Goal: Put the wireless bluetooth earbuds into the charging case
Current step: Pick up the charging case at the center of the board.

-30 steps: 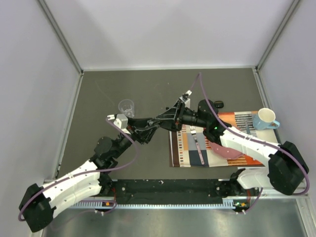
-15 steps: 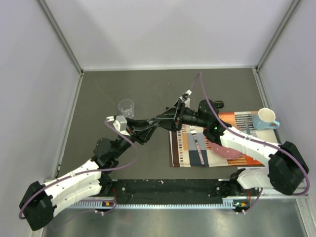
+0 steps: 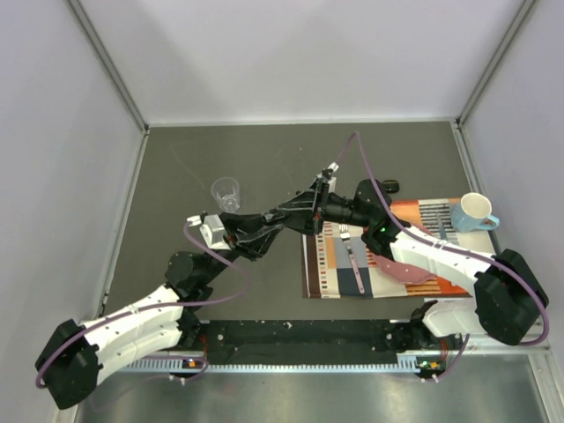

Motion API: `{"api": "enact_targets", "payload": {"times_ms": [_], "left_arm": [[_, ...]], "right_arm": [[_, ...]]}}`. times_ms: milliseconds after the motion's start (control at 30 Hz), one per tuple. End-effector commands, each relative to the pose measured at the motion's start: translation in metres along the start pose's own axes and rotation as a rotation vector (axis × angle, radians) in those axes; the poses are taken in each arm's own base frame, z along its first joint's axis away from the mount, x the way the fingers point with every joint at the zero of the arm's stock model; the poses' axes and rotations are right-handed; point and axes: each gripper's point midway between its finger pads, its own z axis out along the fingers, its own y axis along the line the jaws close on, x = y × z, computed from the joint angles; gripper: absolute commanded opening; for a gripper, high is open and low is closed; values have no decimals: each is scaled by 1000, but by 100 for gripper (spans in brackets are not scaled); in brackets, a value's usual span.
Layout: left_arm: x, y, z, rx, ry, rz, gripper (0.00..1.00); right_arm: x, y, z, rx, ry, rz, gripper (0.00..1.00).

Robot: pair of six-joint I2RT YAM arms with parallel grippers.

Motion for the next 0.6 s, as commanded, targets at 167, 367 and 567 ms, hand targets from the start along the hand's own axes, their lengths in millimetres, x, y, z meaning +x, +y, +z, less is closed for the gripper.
{"api": "enact_targets", "payload": {"times_ms": [167,367,567], "left_arm": [[-18,-7,3,41,-83,51,44],[-17,-8,5,54,-87,42,43],[-18,-8,8,54,-96,37,41]], "right_arm": [[11,17,0,-58,47,-25,0],[13,20,1,-85,68,-16,0],[14,16,2,-78,66,-10,0]]}}
